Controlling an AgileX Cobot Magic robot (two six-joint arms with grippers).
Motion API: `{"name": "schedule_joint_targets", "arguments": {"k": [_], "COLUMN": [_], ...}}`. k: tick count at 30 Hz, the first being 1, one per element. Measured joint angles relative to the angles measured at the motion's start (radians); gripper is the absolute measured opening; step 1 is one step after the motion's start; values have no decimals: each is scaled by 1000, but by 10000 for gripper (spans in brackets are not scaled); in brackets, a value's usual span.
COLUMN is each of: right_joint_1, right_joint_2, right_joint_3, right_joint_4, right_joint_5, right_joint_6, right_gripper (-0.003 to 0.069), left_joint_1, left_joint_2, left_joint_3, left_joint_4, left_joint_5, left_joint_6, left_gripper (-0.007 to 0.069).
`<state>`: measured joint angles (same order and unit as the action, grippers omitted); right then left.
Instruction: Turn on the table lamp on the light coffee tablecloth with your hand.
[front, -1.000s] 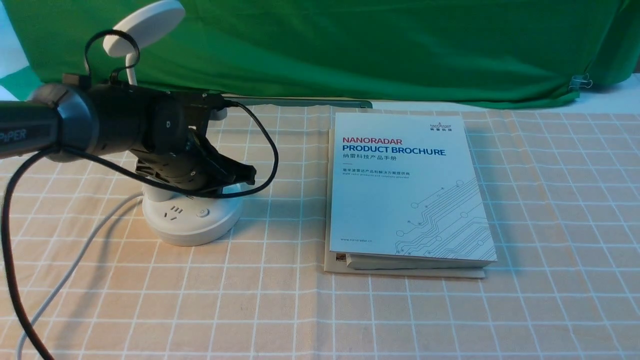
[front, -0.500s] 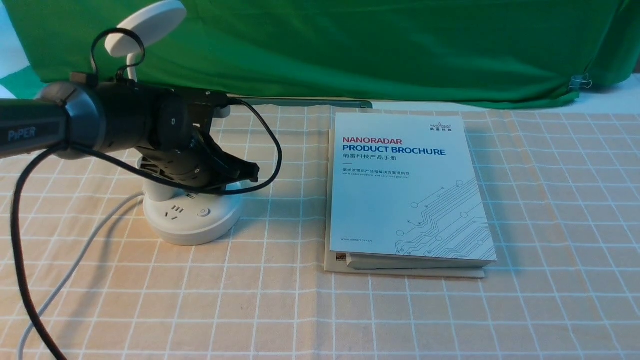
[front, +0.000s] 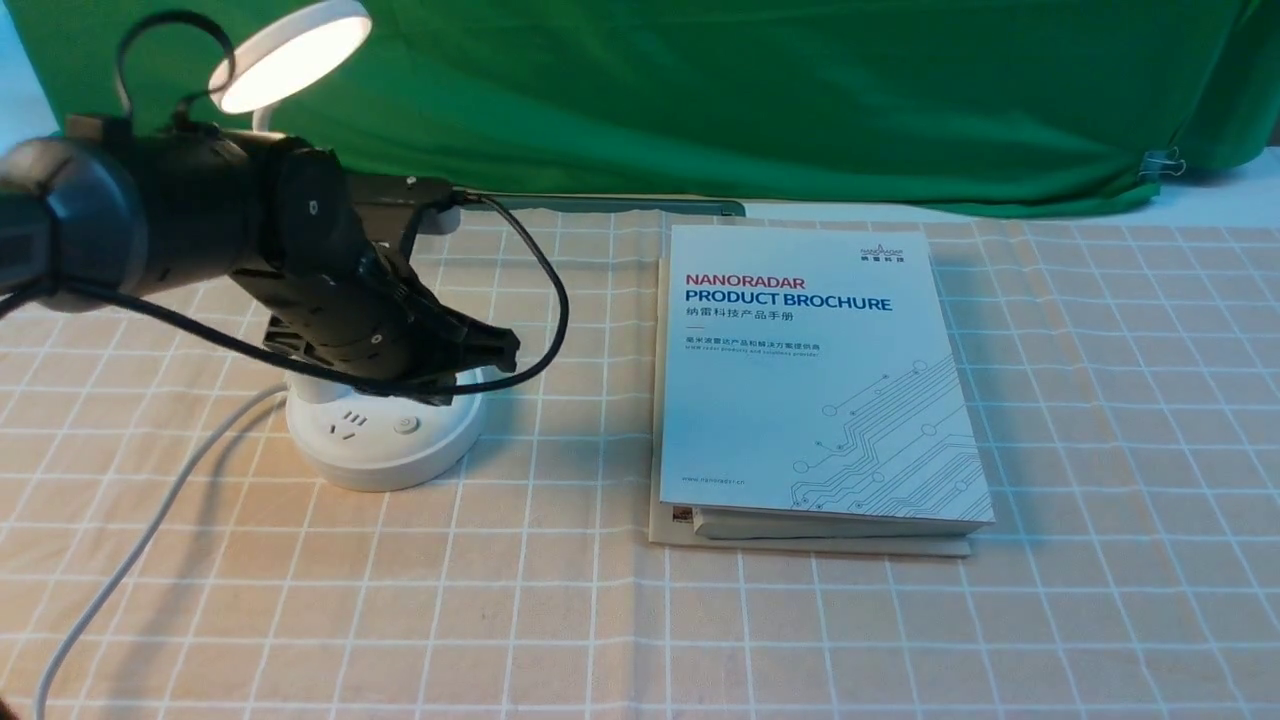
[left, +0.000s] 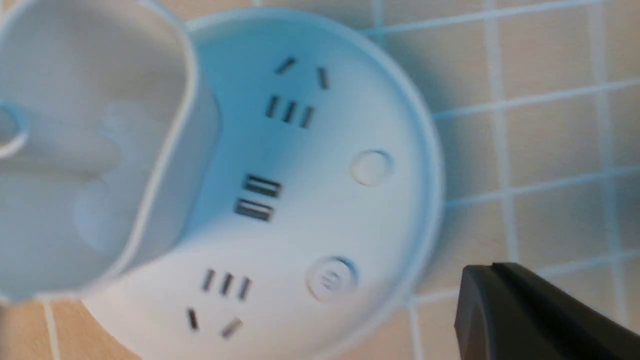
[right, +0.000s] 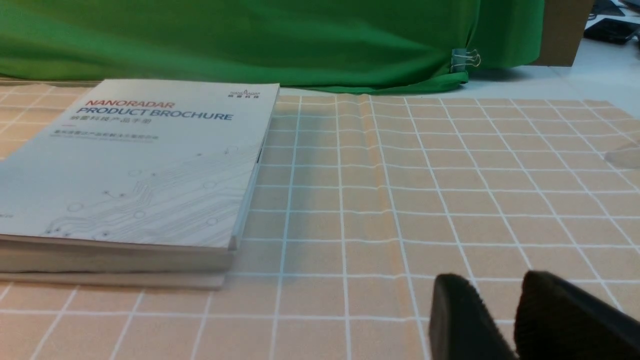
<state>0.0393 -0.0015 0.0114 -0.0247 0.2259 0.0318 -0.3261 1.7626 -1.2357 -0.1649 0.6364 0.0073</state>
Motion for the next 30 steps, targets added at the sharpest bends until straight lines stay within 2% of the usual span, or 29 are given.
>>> {"name": "schedule_joint_targets", "arguments": {"k": [7, 10, 16, 21, 28, 30], "right_joint_1": [0, 0, 0, 0, 0, 0], "right_joint_2": [0, 0, 0, 0, 0, 0], "right_joint_3": [0, 0, 0, 0, 0, 0], "right_joint_4": [0, 0, 0, 0, 0, 0], "right_joint_5": [-1, -1, -1, -1, -1, -1], "right_joint_6": [0, 0, 0, 0, 0, 0], "right_gripper": [240, 240, 240, 240, 240, 240], "left_joint_1": [-17, -17, -17, -17, -17, -17], "left_joint_2": [-407, -604, -909, -1016, -1161, -1225], "left_joint_3": [291, 402, 550, 627, 652, 685], "left_joint_4": [-282, -320, -264, -218, -86, -35], "left_joint_5": [-38, -131, -288, -290, -249, -288], "left_joint_6": [213, 275, 316, 318, 313, 301], "left_gripper": [0, 0, 0, 0, 1, 1]}}
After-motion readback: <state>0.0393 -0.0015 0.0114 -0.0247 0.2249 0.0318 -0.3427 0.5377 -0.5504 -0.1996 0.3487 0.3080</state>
